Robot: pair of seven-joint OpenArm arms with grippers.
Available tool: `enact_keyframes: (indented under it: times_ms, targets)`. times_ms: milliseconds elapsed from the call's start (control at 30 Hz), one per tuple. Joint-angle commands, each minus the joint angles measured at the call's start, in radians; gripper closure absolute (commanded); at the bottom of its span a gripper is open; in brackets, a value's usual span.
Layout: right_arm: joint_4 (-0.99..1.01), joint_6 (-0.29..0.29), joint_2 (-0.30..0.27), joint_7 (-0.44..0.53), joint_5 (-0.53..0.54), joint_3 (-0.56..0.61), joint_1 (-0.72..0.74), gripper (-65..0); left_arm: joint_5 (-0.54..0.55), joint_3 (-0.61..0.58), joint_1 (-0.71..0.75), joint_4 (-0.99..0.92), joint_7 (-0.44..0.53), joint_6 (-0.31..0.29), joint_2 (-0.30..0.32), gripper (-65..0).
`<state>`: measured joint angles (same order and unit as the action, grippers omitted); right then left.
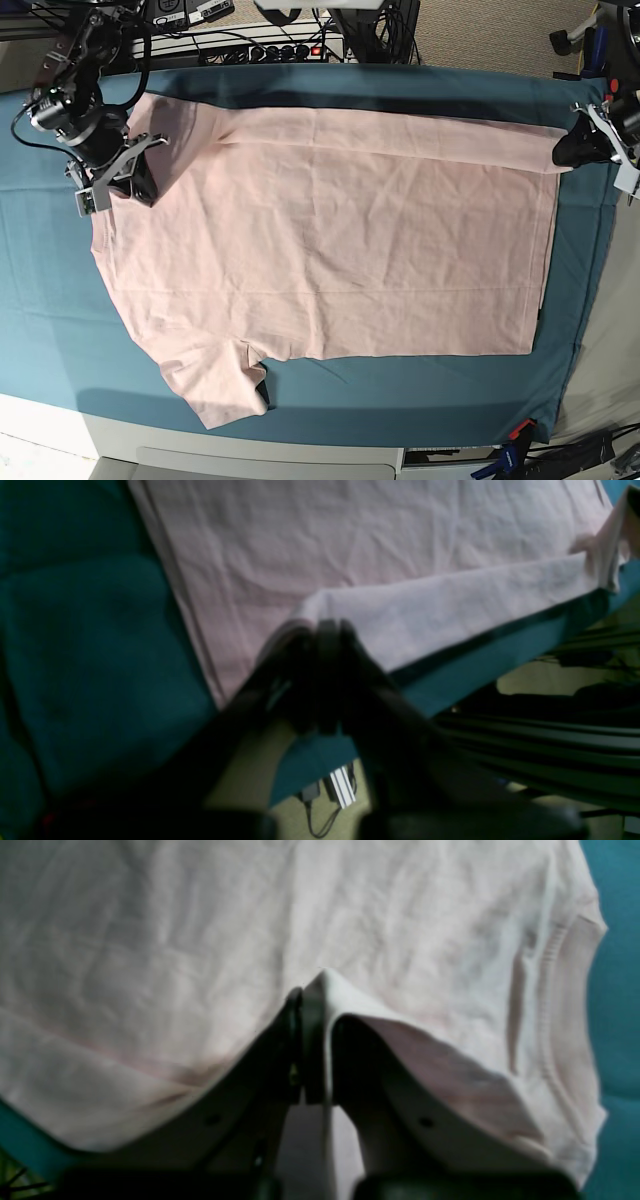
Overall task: Fold the T-shirt properly
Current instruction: 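Lower the held edge back over the shirt, folding a strip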
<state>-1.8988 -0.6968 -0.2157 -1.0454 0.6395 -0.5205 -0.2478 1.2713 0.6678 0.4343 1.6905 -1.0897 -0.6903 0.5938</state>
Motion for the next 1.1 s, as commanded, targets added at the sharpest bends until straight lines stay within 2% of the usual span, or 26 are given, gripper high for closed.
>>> enact_keyframes:
  times_ms: [0,400,600,700,767,1067]
  targets:
    - [-0.016,-0.001,-0.017,0.034,0.014,-0.002,0.018,0.0,0.021,0.008,-0.005,0.013,0.025,-0.008,0.022,0.0]
    - [0.26,-0.001,-0.017,0.051,0.026,-0.002,0.175,0.0,-0.024,0.008,-0.006,0.013,0.048,-0.008,0.022,0.0]
    - [0.264,-0.001,-0.017,0.064,0.024,-0.002,0.184,0.0,-0.071,0.008,-0.018,0.013,0.07,-0.008,0.022,0.0]
    - [0.264,-0.001,-0.017,0.068,0.014,-0.003,0.184,0.0,-0.095,0.008,-0.04,0.013,0.077,0.022,0.022,0.0]
    - [0.264,-0.001,-0.017,0.071,0.01,-0.003,0.184,0.0,-0.11,0.008,-0.055,0.013,0.082,0.021,0.022,0.0]
    - [0.264,-0.001,-0.017,0.081,-0.005,-0.003,0.184,0.0,-0.113,0.008,-0.061,0.013,0.089,0.021,0.022,0.0]
